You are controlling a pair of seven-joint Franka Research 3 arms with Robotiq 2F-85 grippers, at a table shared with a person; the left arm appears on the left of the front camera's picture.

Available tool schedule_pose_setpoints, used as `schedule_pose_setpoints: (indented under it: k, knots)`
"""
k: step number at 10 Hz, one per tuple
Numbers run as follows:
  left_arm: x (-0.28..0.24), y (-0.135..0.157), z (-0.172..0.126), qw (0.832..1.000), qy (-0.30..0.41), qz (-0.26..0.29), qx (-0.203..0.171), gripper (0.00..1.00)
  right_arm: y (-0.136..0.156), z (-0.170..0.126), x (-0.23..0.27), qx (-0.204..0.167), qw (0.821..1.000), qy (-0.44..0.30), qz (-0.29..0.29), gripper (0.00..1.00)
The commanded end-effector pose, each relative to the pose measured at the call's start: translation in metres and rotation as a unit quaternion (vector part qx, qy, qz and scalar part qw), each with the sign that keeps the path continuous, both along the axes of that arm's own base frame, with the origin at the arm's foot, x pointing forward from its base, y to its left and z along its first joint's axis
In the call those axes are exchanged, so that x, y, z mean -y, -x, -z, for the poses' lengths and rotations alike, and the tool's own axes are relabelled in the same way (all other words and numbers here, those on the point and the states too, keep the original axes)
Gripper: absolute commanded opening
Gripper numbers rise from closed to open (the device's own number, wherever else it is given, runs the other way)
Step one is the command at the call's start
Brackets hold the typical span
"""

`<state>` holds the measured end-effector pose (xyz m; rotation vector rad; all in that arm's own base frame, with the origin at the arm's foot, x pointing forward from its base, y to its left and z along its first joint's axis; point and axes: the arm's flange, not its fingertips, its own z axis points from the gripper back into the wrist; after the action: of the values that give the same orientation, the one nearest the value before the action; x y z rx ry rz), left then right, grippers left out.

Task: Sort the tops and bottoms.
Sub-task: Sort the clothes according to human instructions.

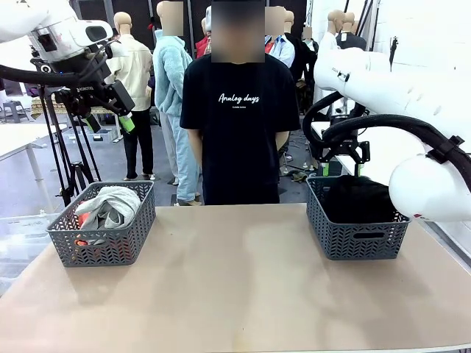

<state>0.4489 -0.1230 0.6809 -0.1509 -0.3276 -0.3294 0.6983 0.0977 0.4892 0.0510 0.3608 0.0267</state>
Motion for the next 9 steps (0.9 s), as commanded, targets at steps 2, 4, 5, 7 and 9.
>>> schedule_pose_setpoints:
  k: [2, 4, 5, 7, 9]
  knots:
    - [-0.0025, 0.0029, 0.0005, 1.000, 0.000, 0.004, 0.001, 1.00, -0.0007, -0.0009, -0.0016, 0.006, 1.000, 0.006, -0.005, 1.00]
    - [-0.0025, 0.0029, 0.0005, 1.000, 0.000, 0.004, 0.001, 1.00, -0.0007, -0.0009, -0.0016, 0.006, 1.000, 0.006, -0.005, 1.00]
    - [-0.0025, 0.0029, 0.0005, 1.000, 0.000, 0.004, 0.001, 1.00, -0.0007, -0.0009, -0.0016, 0.006, 1.000, 0.006, -0.005, 1.00]
    - [-0.0025, 0.0029, 0.0005, 1.000, 0.000, 0.004, 0.001, 1.00, -0.0007, -0.0009, -0.0016, 0.006, 1.000, 0.006, -0.005, 1.00]
    - [-0.0025, 0.0029, 0.0005, 1.000, 0.000, 0.004, 0.001, 1.00, -0.0007, -0.0009, -0.0016, 0.006, 1.000, 0.006, -0.005, 1.00]
